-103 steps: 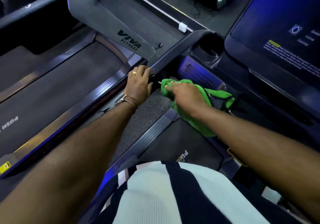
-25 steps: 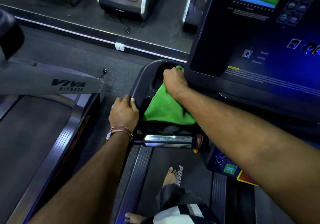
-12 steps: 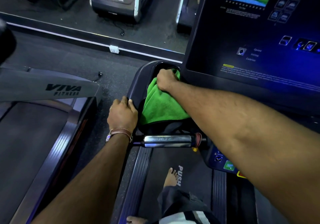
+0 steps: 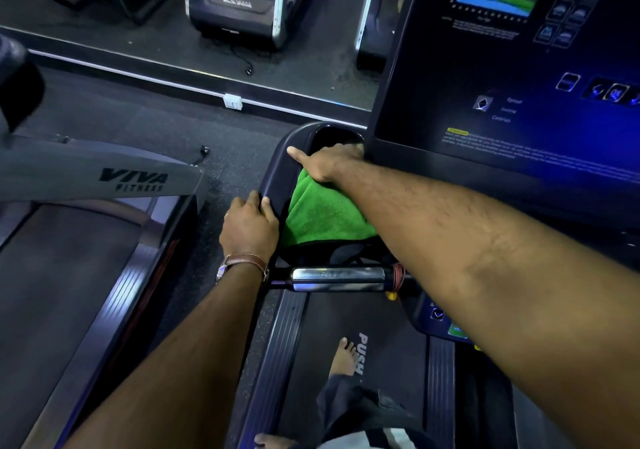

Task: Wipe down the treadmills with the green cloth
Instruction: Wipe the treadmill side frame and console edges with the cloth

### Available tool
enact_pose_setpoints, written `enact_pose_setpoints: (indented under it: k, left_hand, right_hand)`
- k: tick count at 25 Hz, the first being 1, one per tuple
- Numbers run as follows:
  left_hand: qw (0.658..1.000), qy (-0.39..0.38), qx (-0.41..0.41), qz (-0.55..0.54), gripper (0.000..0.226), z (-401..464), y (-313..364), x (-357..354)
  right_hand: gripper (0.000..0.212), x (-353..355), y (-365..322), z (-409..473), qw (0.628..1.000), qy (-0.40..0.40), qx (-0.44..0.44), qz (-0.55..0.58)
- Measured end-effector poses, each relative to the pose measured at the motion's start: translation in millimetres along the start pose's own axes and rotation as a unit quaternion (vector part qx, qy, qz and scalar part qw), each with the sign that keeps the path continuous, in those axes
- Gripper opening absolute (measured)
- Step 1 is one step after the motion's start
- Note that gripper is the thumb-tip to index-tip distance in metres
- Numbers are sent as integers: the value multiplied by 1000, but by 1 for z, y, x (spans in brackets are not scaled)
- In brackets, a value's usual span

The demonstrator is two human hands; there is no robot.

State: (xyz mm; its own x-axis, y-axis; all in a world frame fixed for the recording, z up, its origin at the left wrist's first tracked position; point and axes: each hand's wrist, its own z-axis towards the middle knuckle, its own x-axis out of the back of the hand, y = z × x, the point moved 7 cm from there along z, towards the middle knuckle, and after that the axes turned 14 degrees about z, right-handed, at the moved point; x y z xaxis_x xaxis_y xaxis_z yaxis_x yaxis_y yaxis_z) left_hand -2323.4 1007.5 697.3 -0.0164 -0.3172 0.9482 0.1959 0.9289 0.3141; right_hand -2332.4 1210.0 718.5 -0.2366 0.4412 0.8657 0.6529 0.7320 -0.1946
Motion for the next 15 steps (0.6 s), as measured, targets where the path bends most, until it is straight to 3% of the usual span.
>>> enact_pose_setpoints:
  k: [3, 5, 12, 14, 15]
  left_hand:
    - [1000, 5, -3, 4, 26, 1, 5, 0]
    - [1000, 4, 0, 19, 27, 1, 6, 0]
    - [1000, -2, 4, 24, 29, -2, 2, 1]
    - [1000, 0, 1, 18, 29, -2, 1, 1]
    - [1000, 1, 1, 16, 29, -2, 1, 1]
  right_hand:
    - [97, -4, 2, -12, 977, 92, -5, 190]
    - [97, -9, 3, -9, 970, 56, 6, 236]
    - [119, -19, 2, 9, 993, -105, 2, 53]
    - [114, -9, 0, 7, 996, -77, -17, 41]
    - [107, 0, -2, 6, 998, -23, -13, 52]
